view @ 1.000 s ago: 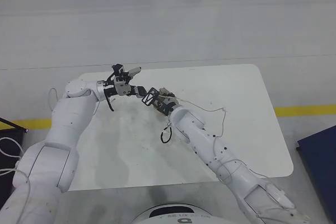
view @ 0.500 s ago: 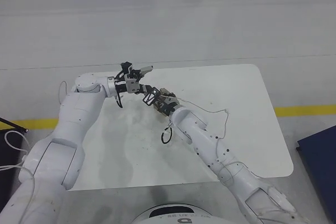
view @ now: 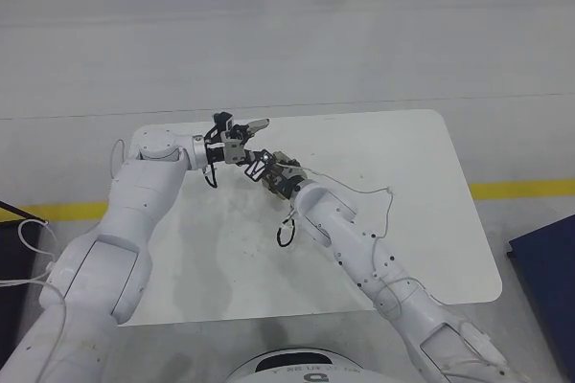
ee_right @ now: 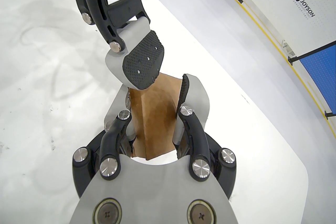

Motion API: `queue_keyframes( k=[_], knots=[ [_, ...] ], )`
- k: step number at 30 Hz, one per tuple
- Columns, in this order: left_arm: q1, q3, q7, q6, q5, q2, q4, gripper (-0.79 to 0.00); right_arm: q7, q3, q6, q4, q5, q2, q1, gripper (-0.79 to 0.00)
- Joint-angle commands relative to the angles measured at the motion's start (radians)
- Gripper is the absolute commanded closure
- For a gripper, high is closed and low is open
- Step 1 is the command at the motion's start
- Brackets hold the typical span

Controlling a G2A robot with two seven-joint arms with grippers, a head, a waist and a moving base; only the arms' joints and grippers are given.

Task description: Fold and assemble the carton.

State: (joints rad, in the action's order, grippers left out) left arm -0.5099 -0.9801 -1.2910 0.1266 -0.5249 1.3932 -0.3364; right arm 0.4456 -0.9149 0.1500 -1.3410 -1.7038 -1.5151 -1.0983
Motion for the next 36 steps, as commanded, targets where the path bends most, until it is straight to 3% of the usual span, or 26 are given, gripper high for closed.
queue_keyframes(
  k=[1, 16, 19, 24, 29, 36],
  knots=[
    [0.001, -0.001, 0.003, 0.002, 0.001, 0.002, 0.006, -0.785, -0.001, -0.001, 0.003, -0.003, -0.001, 0.0, -0.002, -0.397],
    [-0.001, 0.004, 0.016, 0.01, 0.032, 0.011, 0.021, -0.785, -0.002, -0.002, 0.014, -0.024, -0.024, 0.002, -0.023, -0.434],
    [-0.004, 0.004, 0.017, 0.009, 0.037, 0.011, 0.022, -0.785, -0.001, -0.001, 0.021, -0.031, -0.03, 0.003, -0.028, -0.413],
    [-0.008, 0.002, 0.019, 0.01, 0.043, 0.013, 0.02, -0.785, -0.011, -0.014, 0.041, -0.063, -0.024, 0.008, -0.043, -0.48],
    [-0.008, -0.001, 0.018, 0.006, 0.046, 0.014, 0.019, -0.785, -0.049, -0.089, 0.07, -0.15, 0.047, 0.022, -0.084, -0.517],
    [-0.013, -0.002, 0.016, 0.002, 0.05, 0.017, 0.016, -0.785, -0.054, -0.187, 0.016, -0.188, 0.068, 0.038, -0.127, -0.566]
  ],
)
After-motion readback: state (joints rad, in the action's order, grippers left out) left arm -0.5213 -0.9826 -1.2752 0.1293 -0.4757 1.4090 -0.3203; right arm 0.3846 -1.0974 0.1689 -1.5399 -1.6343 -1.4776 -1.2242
